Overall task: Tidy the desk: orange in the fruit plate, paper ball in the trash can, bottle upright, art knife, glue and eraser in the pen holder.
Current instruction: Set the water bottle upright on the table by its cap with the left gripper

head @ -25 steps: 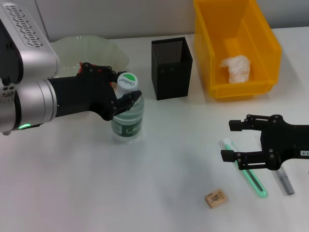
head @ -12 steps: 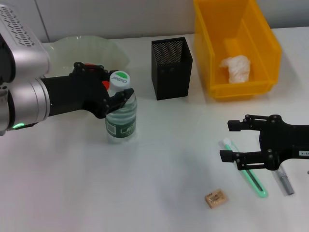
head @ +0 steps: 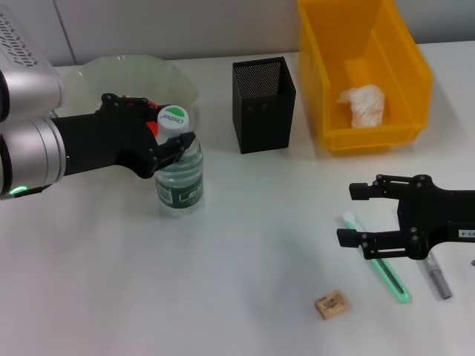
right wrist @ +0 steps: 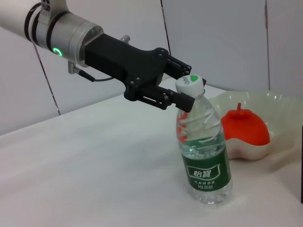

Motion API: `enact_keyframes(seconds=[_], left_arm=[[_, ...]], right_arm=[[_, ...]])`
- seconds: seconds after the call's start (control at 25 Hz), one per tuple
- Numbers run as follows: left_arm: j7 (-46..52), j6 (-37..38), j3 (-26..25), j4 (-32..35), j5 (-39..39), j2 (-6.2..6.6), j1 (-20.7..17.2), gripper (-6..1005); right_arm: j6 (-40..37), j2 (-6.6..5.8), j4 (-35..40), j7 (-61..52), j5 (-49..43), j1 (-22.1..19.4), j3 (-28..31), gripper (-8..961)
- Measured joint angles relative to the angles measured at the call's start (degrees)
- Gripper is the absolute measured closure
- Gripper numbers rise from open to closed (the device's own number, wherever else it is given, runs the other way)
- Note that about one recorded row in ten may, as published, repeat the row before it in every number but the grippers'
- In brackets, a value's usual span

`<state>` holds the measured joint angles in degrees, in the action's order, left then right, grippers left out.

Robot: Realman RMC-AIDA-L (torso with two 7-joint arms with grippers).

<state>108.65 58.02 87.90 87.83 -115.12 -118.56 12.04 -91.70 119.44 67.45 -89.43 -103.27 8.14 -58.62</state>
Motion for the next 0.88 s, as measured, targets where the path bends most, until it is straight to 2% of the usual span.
enact_keyframes(seconds=[0.88], left_arm=[[0.1,1.0,-1.1,0.6,1.1,0.16,-0.1,529]], right_arm=[[0.1,-0.09,-0.5,0.0,0.0,0.2,0.5,132]])
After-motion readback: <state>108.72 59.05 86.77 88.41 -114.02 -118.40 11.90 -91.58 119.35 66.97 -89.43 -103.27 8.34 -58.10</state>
